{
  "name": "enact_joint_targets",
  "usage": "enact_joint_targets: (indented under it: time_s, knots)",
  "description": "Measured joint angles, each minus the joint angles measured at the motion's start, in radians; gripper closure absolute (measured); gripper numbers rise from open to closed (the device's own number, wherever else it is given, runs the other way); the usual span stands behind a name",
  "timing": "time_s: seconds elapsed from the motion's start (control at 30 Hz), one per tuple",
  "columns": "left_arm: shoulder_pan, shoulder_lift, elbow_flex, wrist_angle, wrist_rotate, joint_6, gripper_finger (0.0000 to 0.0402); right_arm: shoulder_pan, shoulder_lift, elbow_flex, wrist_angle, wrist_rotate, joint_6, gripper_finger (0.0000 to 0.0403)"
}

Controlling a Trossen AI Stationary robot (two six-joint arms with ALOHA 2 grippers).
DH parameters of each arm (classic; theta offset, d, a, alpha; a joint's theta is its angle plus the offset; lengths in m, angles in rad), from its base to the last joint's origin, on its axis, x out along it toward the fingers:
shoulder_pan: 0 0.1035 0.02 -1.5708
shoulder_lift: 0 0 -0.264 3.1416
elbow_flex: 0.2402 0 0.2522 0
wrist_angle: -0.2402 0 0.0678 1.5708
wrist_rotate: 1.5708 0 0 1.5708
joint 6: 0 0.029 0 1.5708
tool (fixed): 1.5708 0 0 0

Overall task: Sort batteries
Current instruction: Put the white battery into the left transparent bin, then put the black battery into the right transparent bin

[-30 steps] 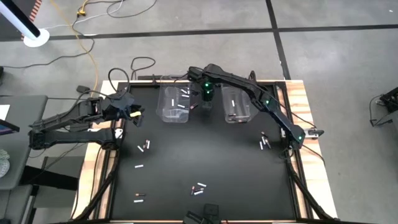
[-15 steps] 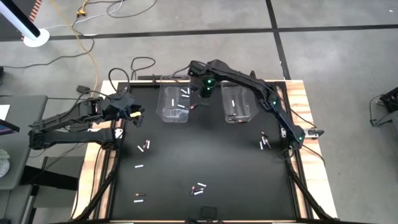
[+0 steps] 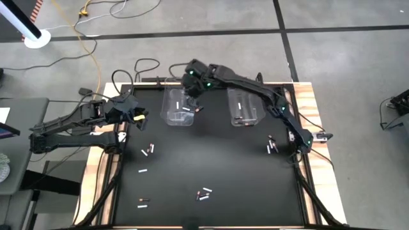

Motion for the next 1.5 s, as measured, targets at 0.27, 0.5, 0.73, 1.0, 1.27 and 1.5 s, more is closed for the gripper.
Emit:
enact_joint_targets:
  time_s: [0.27, 0.5, 0.73, 1.0, 1.27, 1.5]
  knots:
    - [-0.001, 0.0, 0.0, 0.0, 0.001, -0.001, 0.0286, 0.027, 0.119, 0.0, 0.059, 0.0, 0.003, 0.0371]
    - [-0.001, 0.0, 0.0, -0.001, 0.016, -0.002, 0.0286, 0.006, 0.183, 0.0, 0.08, -0.001, 0.024, 0.0371]
    - [-0.001, 0.0, 0.0, -0.002, 0.035, -0.003, 0.0286, -0.02, 0.182, 0.0, 0.083, 0.0, 0.088, 0.0369]
    - [-0.001, 0.0, 0.0, -0.002, 0.035, -0.003, 0.0286, -0.025, 0.182, 0.0, 0.054, 0.0, 0.126, 0.0366]
    - [-0.001, 0.0, 0.0, -0.002, 0.044, -0.003, 0.0286, -0.021, 0.182, 0.0, 0.013, 0.0, 0.107, 0.0322]
    - [-0.001, 0.0, 0.0, -0.002, 0.058, 0.0, 0.0286, -0.019, 0.156, -0.001, 0.008, 0.0, 0.113, 0.0281]
